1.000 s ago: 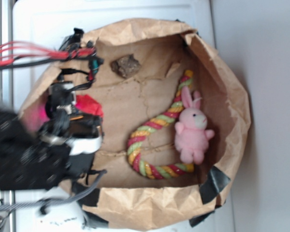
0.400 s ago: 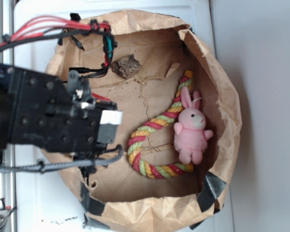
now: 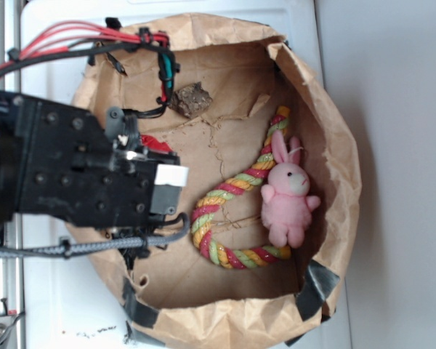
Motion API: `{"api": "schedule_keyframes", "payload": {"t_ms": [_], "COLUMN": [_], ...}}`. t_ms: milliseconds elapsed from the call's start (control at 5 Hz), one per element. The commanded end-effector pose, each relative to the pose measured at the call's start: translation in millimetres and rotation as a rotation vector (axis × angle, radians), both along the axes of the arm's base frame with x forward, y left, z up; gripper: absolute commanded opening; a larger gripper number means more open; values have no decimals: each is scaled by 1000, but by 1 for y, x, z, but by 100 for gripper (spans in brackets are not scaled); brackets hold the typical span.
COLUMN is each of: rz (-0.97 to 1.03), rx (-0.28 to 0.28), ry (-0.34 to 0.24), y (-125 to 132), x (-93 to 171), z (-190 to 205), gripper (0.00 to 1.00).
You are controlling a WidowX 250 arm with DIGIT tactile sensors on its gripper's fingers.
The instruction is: Grab the red paper.
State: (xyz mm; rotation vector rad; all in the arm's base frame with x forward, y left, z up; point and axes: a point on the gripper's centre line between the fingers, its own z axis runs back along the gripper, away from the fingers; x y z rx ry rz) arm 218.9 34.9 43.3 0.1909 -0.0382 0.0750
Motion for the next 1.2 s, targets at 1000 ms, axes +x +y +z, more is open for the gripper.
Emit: {"api": "schedule_keyframes", "payload": {"t_ms": [1000], "rz": [28], "rx": [-158], "ry": [-279], "y": [19], "x": [30], "z": [122], "gripper": [0]}}
